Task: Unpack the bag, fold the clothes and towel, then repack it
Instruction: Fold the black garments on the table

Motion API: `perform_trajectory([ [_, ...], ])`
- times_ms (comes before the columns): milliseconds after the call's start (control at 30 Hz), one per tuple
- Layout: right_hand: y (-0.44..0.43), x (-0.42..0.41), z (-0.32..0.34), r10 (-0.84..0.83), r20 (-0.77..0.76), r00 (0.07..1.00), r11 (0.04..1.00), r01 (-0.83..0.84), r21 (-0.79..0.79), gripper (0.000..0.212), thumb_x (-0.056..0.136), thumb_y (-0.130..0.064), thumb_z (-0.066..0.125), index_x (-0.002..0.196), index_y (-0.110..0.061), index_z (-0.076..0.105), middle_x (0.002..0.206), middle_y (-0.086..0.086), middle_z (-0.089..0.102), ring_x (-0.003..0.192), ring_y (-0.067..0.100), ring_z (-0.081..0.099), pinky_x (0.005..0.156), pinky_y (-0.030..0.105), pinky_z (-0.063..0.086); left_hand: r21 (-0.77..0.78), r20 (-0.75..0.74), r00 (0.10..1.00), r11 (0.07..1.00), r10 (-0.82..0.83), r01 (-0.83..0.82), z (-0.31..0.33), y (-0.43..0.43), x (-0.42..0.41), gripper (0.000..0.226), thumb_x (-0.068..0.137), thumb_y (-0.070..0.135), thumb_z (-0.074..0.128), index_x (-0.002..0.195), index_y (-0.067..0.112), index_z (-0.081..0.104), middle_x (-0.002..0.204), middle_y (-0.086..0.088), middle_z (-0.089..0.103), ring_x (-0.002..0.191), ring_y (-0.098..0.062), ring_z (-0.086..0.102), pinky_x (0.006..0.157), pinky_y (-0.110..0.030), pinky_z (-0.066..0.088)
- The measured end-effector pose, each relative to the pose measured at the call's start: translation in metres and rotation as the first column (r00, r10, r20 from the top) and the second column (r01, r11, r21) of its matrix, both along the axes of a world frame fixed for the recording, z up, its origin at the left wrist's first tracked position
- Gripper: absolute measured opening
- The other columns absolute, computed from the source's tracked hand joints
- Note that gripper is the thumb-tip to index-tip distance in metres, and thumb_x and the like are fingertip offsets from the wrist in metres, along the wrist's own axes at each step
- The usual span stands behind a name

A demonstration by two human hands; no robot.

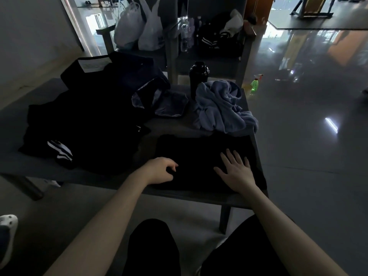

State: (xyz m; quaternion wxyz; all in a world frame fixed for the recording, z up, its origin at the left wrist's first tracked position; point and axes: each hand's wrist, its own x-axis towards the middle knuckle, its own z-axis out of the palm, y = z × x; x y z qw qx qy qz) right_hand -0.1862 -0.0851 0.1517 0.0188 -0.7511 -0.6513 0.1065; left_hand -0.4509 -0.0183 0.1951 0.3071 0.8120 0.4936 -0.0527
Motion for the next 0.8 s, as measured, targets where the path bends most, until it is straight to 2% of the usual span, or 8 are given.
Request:
perform_trajectory([
  [33,0.001,0.001,0.000,0.008,-0.001,1.000,1.000,-0.008,-0.002,0.069,0.094,-0.061,0.025,0.152,-0.026,0.011,0.160,-0.002,0.001,0.147,0.019,-0.005,0.118,0.045,-0.001,-0.097,-0.016,1.000,0.995,-0.002,0.001,0.006,0.003,0.000,0.008,0.082,0.031,0.066,0.085,0.034,0.060,0.134,0.018,0.050,0.125,-0.007,0.044,0.104,-0.028,0.036],
  [100,0.002,0.001,-0.001,0.025,0.002,1.000,1.000,-0.025,0.004,0.069,0.095,-0.061,0.026,0.151,-0.026,0.011,0.160,-0.002,0.002,0.147,0.019,-0.005,0.118,0.045,-0.001,-0.225,0.035,0.998,0.973,0.051,-0.042,0.013,0.011,0.003,0.028,0.083,0.056,0.061,0.093,0.031,0.067,0.134,0.017,0.049,0.125,-0.008,0.043,0.106,-0.029,0.033],
  [167,0.003,0.003,-0.001,0.038,0.007,0.999,0.999,-0.038,0.017,0.068,0.094,-0.060,0.028,0.151,-0.026,0.012,0.160,-0.002,0.003,0.147,0.019,-0.004,0.119,0.044,0.001,0.024,0.018,0.998,0.998,0.059,-0.060,0.009,0.017,0.009,0.045,0.088,0.057,0.054,0.119,0.026,0.063,0.147,0.010,0.039,0.136,-0.015,0.035,0.112,-0.037,0.028],
  [267,0.004,0.006,0.000,0.061,-0.001,0.998,0.998,-0.061,0.020,0.068,0.094,-0.061,0.029,0.151,-0.026,0.014,0.160,-0.003,0.005,0.147,0.018,-0.002,0.119,0.043,0.002,0.316,-0.171,0.985,0.948,0.036,0.021,-0.013,0.005,0.018,0.065,0.096,0.053,0.040,0.151,0.023,0.023,0.160,0.008,0.005,0.147,-0.017,0.005,0.118,-0.043,0.008],
  [367,0.002,0.003,0.001,0.013,0.030,0.999,0.995,-0.016,0.102,0.065,0.095,-0.057,0.031,0.150,-0.023,0.022,0.160,-0.001,0.010,0.147,0.020,0.004,0.118,0.045,0.001,0.331,-0.227,0.971,0.944,0.073,0.006,-0.036,-0.008,0.023,0.064,0.098,0.055,0.023,0.153,0.023,0.012,0.161,0.007,-0.002,0.148,-0.016,-0.003,0.119,-0.044,0.000],
  [467,-0.012,-0.002,0.007,-0.352,-0.011,0.936,0.896,0.340,0.287,0.062,0.097,-0.049,0.036,0.148,-0.016,0.026,0.158,0.009,0.015,0.146,0.027,0.011,0.115,0.052,0.004,0.346,-0.243,0.966,0.938,0.087,0.002,-0.036,-0.007,0.024,0.064,0.098,0.055,0.020,0.153,0.022,0.011,0.161,0.006,-0.002,0.148,-0.017,-0.004,0.119,-0.045,0.000],
  [567,-0.029,0.002,0.014,-0.609,-0.181,0.772,0.771,0.630,0.096,0.066,0.095,-0.049,0.039,0.147,-0.010,0.023,0.152,0.018,0.023,0.139,0.034,0.022,0.110,0.054,0.018,0.363,-0.248,0.964,0.932,0.098,-0.001,-0.036,-0.008,0.026,0.064,0.098,0.055,0.019,0.153,0.022,0.012,0.161,0.005,-0.001,0.148,-0.018,-0.003,0.119,-0.045,0.000],
  [800,-0.043,0.014,0.029,-0.673,-0.213,0.709,0.713,0.698,0.070,0.057,0.090,-0.044,0.052,0.128,-0.003,0.044,0.129,0.018,0.051,0.123,0.035,0.042,0.096,0.045,0.036,0.369,-0.271,0.953,0.929,0.135,-0.027,-0.038,-0.010,0.032,0.065,0.098,0.056,0.016,0.153,0.021,0.011,0.161,0.004,-0.002,0.148,-0.019,-0.003,0.118,-0.046,0.000],
])
